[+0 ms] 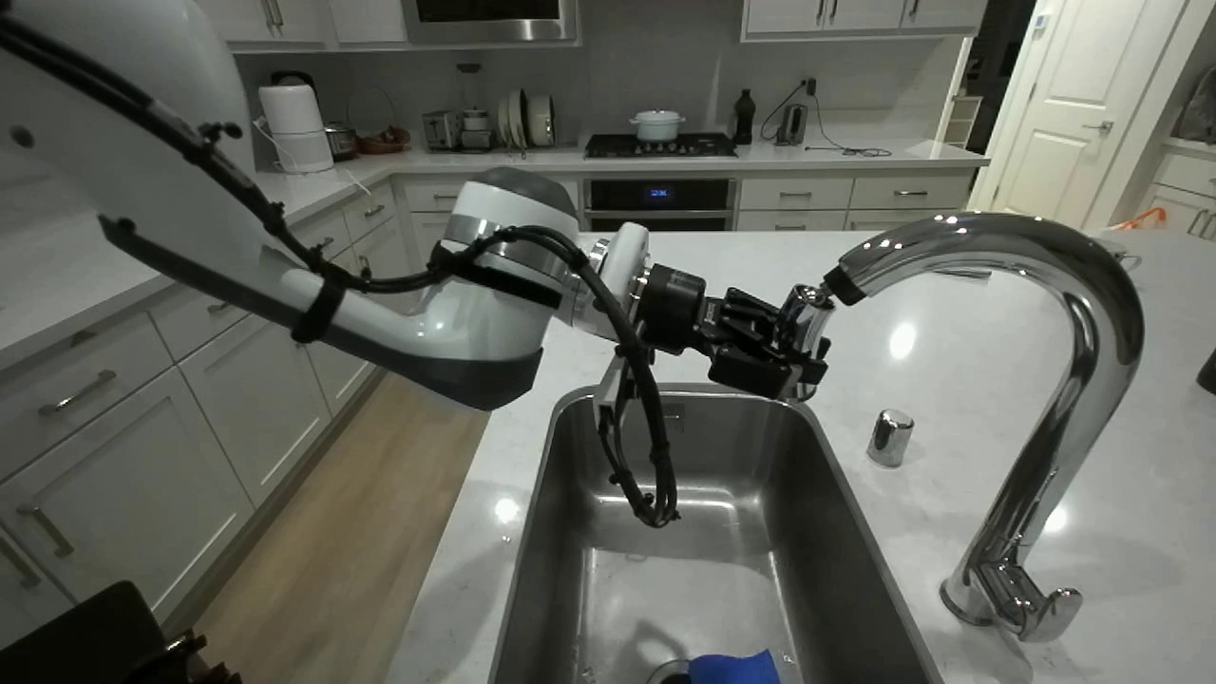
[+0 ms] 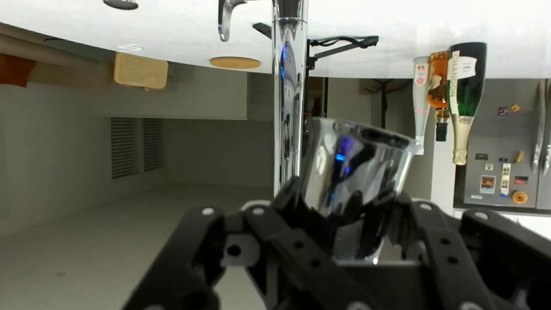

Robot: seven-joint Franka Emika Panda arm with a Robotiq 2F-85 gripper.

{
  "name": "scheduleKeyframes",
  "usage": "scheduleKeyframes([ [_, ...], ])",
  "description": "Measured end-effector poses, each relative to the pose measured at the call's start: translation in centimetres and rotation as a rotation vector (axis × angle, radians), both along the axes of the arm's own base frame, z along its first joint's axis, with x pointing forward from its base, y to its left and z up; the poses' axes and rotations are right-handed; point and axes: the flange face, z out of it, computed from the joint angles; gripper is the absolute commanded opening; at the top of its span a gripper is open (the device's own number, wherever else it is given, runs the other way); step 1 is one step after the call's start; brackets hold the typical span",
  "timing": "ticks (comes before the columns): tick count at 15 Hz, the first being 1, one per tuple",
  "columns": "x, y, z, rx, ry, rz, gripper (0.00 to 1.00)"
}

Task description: Push the spout back in the faucet

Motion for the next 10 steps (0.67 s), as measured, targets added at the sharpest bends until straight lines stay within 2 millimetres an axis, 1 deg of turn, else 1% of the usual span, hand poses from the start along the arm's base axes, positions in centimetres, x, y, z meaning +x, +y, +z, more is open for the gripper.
scheduleKeyframes([
  [4,-0.4,0.3,1.0,0.051,0.088,0.012,0.22],
  [10,-1.0,-0.4,2.7,0.159,0.181,0.046,0.22],
])
